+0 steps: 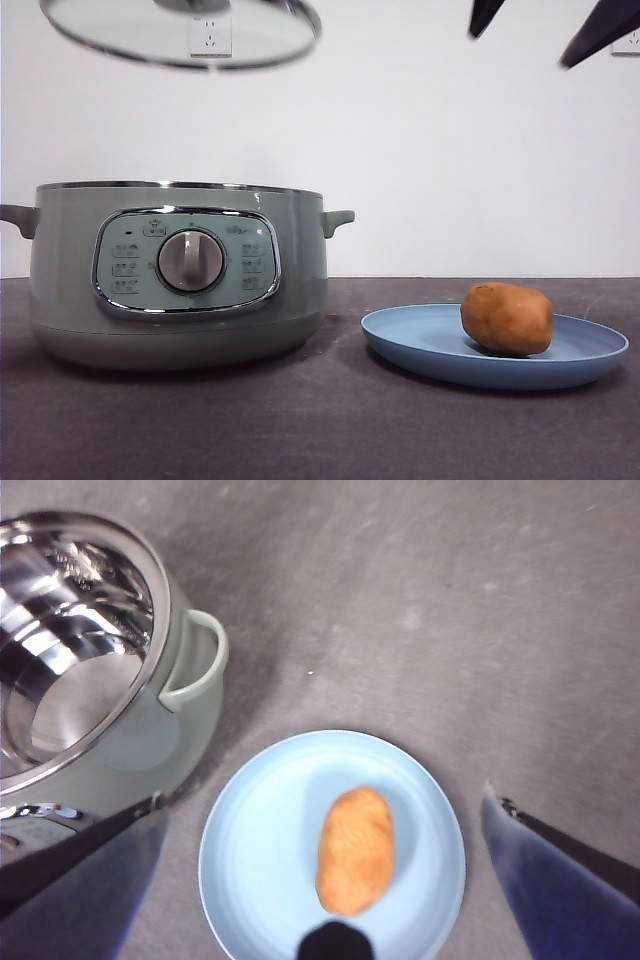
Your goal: Take the potato out from the steamer,put the potato on the plate,close the lid
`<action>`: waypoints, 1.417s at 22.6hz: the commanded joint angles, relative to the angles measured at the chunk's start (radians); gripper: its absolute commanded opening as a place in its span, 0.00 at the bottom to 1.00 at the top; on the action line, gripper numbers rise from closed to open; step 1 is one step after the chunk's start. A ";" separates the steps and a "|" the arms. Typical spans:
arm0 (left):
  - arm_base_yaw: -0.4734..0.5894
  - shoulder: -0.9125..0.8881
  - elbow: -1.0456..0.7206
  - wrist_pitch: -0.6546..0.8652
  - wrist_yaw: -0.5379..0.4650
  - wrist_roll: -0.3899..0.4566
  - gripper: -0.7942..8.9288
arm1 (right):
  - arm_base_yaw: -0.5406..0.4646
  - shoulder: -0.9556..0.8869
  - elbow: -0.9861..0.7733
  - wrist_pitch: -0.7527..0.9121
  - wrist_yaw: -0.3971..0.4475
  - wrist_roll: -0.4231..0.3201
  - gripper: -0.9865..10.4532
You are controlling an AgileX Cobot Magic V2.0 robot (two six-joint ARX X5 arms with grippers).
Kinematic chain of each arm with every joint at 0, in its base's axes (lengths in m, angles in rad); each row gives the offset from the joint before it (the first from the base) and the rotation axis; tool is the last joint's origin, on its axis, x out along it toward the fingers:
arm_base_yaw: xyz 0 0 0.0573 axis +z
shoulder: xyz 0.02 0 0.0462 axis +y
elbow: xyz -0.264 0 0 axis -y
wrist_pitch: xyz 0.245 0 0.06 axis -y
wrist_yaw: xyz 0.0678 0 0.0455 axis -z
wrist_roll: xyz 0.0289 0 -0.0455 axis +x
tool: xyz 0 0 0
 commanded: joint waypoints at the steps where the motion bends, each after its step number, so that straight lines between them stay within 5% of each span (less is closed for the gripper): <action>1: -0.005 -0.011 -0.086 0.089 0.002 -0.010 0.07 | -0.030 -0.009 -0.002 -0.045 0.006 0.008 0.55; 18: -0.009 -0.011 -0.505 0.313 0.020 -0.037 0.07 | -0.103 -0.016 -0.002 -0.177 0.006 0.015 0.55; 24: -0.009 -0.014 -0.510 0.248 -0.133 -0.036 0.07 | -0.103 -0.016 -0.002 -0.164 0.006 0.025 0.55; 30: -0.008 -0.014 -0.510 0.272 -0.027 -0.053 0.08 | -0.103 -0.016 -0.002 -0.152 0.003 0.026 0.55; 31: -0.008 -0.014 -0.510 0.277 -0.028 -0.060 0.14 | -0.103 -0.016 -0.002 -0.152 0.003 0.026 0.55; 32: -0.008 -0.014 -0.510 0.282 -0.030 -0.064 0.31 | -0.103 -0.016 -0.002 -0.152 0.003 0.026 0.55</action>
